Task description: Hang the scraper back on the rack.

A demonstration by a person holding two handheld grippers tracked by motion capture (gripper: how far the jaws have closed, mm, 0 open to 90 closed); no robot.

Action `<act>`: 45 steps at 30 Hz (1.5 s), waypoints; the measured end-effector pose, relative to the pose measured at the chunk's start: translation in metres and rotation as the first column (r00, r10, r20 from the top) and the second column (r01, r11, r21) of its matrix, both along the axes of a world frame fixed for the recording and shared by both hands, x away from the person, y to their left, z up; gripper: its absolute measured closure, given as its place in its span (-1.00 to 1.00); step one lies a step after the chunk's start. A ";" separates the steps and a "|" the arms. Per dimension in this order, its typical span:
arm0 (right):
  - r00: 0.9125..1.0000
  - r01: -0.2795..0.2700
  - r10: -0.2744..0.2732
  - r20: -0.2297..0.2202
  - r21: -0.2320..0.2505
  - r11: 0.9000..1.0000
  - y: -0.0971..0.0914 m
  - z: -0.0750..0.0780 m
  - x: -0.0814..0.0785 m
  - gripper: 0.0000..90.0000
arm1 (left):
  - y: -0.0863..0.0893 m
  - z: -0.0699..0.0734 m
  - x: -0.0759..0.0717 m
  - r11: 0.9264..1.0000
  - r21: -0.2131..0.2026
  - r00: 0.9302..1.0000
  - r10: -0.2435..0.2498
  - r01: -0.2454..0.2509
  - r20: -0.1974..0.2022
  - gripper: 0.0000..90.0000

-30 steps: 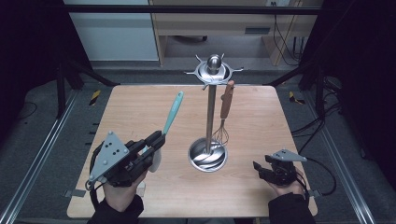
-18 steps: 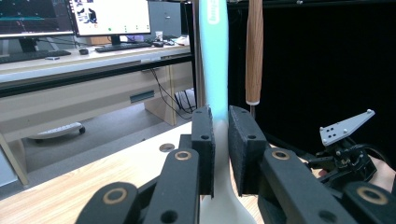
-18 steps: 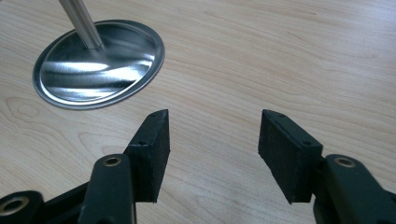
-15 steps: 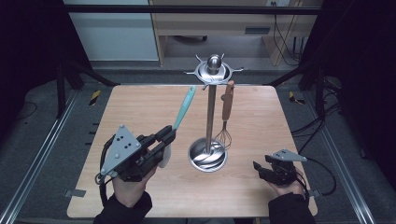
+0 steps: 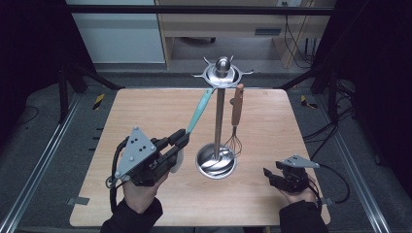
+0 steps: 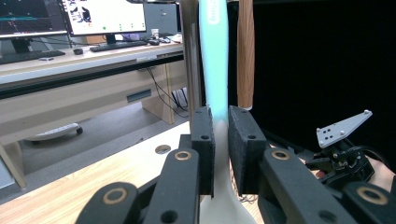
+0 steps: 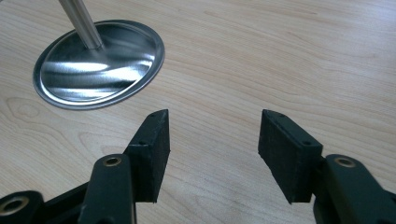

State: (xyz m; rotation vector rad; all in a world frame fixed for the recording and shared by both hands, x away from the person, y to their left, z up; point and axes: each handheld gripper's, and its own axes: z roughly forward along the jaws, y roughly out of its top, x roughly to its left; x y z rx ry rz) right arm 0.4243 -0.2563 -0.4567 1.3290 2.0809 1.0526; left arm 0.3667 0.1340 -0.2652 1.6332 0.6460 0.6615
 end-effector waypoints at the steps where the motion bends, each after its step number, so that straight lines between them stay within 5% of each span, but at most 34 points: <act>1: 1.000 -0.001 0.001 0.001 -0.001 1.000 0.000 0.000 0.000 -0.03 | -0.001 0.000 0.000 1.000 0.006 1.000 0.002 -0.002 0.000 0.79; 25: 1.000 -0.002 0.002 0.001 0.000 1.000 0.000 0.000 0.000 -0.03 | -0.017 -0.007 0.011 0.996 0.077 0.998 0.053 -0.051 -0.016 0.79; 45: 1.000 -0.002 0.002 -0.001 0.001 1.000 0.000 0.000 0.000 -0.04 | -0.032 -0.016 0.030 0.995 0.065 0.997 0.072 -0.070 -0.029 0.79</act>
